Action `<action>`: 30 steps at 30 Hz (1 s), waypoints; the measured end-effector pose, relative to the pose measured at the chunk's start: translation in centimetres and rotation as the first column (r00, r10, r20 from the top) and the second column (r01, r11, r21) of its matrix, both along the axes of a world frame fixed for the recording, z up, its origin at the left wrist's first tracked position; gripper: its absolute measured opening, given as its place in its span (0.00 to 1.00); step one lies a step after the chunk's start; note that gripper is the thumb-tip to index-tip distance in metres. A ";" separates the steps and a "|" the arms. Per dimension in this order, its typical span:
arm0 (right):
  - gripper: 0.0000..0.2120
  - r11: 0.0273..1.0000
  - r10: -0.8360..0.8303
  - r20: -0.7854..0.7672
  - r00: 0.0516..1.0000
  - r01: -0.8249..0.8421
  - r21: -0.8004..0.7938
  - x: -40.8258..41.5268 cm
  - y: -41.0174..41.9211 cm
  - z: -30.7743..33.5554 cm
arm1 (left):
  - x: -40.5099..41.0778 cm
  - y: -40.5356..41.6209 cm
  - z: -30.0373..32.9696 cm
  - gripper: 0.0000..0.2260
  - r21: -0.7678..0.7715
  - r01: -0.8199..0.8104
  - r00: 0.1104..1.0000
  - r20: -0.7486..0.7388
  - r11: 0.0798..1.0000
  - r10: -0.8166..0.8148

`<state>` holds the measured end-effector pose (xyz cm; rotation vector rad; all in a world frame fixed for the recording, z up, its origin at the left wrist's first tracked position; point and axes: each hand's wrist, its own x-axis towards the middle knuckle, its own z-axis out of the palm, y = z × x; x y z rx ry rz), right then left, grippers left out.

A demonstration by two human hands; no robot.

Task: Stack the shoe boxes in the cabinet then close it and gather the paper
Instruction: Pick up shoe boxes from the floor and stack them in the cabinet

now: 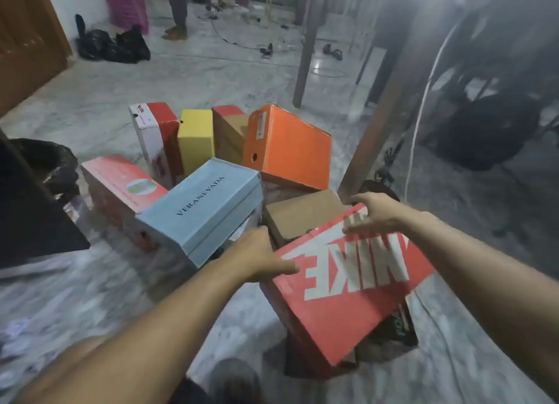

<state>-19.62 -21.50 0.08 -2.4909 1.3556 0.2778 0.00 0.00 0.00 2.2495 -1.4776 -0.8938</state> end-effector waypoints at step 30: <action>0.49 0.975 0.017 0.365 0.931 -0.096 0.200 -0.7 9.8 11.1 | 3.8 12.4 7.0 0.43 -0.125 -0.422 0.838 -0.433 0.898 0.333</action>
